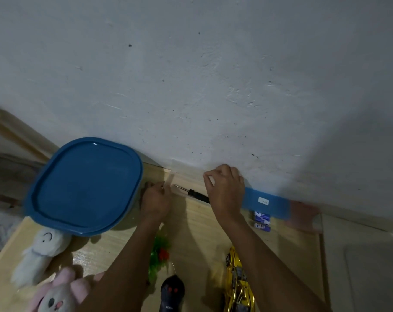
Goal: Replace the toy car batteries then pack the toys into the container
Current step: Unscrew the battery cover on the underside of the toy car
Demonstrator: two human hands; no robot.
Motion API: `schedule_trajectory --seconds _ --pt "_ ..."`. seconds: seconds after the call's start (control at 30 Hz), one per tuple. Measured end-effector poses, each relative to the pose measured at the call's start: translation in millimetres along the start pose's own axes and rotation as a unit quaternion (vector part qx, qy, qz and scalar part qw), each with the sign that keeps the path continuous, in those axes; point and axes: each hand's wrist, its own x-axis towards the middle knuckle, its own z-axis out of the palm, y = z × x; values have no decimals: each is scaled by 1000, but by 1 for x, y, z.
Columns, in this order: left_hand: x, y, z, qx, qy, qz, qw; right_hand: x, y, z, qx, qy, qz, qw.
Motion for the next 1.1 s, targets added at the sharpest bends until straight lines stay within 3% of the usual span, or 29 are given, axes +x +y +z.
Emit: schedule_trajectory --seconds 0.13,0.23,0.37,0.53,0.73,0.87,1.0,1.1 --pt "-3 3 -1 -41 28 -8 999 -1 -1 -1 122 -23 142 982" --pt "-6 0 -1 -83 27 -31 996 -3 -1 1 147 -55 172 973" --pt "-4 -2 -1 -107 21 -37 993 -3 -2 6 141 -139 91 976" --pt "1 -2 3 -132 9 -55 990 14 0 10 48 -364 38 929" --pt "4 -3 3 -138 1 -67 988 35 -13 15 -122 -409 -109 898" --pt "6 -5 4 -140 -5 -77 987 32 -12 16 -131 -402 -155 893" --pt "4 -3 5 -150 -7 -89 985 33 -6 -4 -30 -403 -62 913" --pt "3 -1 5 -147 -10 -97 984 17 6 -29 123 -404 52 905"
